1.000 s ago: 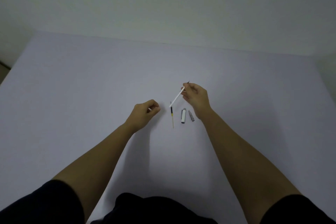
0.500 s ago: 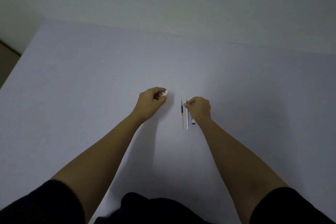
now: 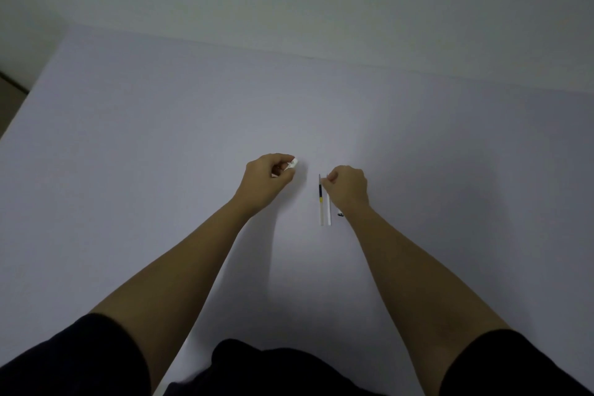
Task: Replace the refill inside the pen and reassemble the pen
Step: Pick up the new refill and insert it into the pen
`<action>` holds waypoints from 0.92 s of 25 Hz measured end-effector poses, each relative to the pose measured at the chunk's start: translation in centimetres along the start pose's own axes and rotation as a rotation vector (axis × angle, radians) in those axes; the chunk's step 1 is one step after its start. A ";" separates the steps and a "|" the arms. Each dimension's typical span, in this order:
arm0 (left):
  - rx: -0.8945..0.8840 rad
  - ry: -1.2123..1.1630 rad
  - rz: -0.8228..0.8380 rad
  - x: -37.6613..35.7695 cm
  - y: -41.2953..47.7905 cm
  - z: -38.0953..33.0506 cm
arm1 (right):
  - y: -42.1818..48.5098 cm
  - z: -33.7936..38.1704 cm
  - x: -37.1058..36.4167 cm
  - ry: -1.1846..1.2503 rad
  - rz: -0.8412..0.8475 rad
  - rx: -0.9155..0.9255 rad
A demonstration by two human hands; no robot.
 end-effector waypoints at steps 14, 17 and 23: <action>0.027 0.061 0.008 1.4 -0.1 0.8 | -0.9 2.4 -2.4 0.072 0.055 -0.125; 0.064 0.089 0.045 1.7 -0.4 1.5 | -0.6 2.1 -1.6 0.440 0.003 -0.234; 0.056 0.105 0.093 1.1 -0.5 0.9 | -0.7 1.6 0.7 1.150 -0.068 -0.308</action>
Point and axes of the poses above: each hand's wrist, its own y-axis towards the middle knuckle, its own x-axis out of the back of the hand, z = x × y, the point moved 4 cm from there along y, towards the middle knuckle, and after that the axes turned 2 degrees about x, right-handed, at the moved point
